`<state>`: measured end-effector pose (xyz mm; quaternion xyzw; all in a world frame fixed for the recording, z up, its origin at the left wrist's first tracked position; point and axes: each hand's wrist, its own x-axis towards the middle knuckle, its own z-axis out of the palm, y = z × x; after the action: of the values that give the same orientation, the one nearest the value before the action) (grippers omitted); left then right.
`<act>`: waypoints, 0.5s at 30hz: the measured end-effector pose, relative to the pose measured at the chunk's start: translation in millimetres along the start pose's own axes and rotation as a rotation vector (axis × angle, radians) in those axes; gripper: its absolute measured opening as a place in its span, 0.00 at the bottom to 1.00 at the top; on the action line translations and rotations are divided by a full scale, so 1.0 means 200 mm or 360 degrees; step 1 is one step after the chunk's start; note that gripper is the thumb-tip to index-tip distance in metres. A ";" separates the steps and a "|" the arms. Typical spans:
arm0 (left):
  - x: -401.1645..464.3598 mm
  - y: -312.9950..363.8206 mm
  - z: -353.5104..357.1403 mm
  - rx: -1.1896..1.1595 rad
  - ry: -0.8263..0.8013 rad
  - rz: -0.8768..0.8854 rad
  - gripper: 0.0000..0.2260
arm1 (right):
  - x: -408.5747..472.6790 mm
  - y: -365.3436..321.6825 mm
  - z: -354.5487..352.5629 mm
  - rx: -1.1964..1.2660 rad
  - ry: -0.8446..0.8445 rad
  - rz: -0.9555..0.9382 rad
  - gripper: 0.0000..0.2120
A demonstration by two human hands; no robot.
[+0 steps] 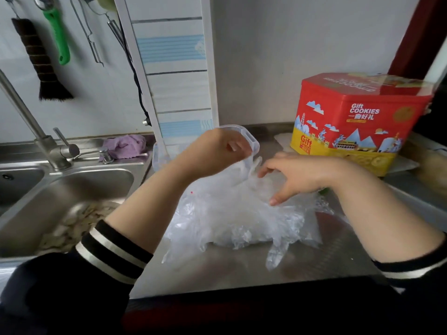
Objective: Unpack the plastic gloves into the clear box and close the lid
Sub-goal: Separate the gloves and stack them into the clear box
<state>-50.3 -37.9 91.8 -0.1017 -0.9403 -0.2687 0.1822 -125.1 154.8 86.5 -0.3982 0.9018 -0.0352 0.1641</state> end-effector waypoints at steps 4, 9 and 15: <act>-0.02 0.03 0.11 0.0049 -0.0482 -0.0095 0.07 | 0.05 0.00 0.17 0.0014 0.0269 -0.0020 0.24; -0.05 0.00 0.16 0.0201 -0.0681 -0.0252 0.22 | 0.10 0.03 0.21 0.0313 0.0723 -0.0108 0.07; -0.06 0.00 0.18 0.0214 -0.0231 -0.0288 0.11 | 0.11 0.03 0.15 0.0683 0.0944 -0.0240 0.12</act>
<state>-48.7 -20.1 58.6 -0.0231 -0.9723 -0.2123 0.0951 -133.6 144.9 50.2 -0.3925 0.8504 -0.3493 -0.0275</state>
